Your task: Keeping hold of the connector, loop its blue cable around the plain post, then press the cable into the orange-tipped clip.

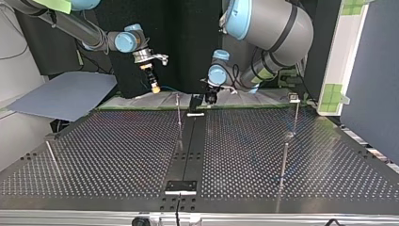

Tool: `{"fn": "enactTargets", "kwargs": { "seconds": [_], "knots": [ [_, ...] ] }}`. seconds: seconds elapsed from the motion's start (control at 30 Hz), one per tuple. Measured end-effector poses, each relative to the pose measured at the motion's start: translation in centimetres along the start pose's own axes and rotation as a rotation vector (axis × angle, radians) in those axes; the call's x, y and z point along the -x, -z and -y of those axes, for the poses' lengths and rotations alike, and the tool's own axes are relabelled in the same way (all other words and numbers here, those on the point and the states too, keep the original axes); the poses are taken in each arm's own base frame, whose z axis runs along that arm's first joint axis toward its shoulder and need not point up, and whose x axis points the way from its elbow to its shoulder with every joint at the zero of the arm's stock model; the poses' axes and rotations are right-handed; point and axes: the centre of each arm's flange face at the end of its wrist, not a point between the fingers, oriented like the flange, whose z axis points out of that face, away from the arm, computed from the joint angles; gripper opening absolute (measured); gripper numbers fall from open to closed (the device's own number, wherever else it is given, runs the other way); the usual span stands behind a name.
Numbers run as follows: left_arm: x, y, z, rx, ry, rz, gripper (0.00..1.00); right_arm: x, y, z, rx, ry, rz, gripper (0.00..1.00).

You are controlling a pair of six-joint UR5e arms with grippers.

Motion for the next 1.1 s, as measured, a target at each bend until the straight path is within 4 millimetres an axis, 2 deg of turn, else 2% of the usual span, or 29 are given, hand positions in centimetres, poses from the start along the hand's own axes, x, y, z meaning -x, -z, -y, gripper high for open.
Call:
{"fn": "enactTargets", "kwargs": {
  "seconds": [0.37, 0.57, 0.77, 1.1],
  "knots": [
    [-1.6, 2.5, 0.9, -0.015, -0.064, -0.017, 0.04, 0.1, 0.0, -0.5, 0.009, -0.003, 0.001, 0.0],
    [0.2, 4.2, 1.5, -0.02, -0.075, 0.01, 0.04, 0.2, 0.0, -0.8, 0.016, -0.004, 0.0, 0.0],
    [2.3, 4.9, 2.3, -0.024, -0.093, 0.022, 0.04, 0.2, -0.1, -1.5, 0.026, -0.012, 0.0, 0.0],
    [2.1, 6.1, 4.3, -0.042, -0.116, 0.019, 0.04, 0.3, -0.5, -3.0, 0.051, -0.022, -0.001, 0.0]
  ]
}}
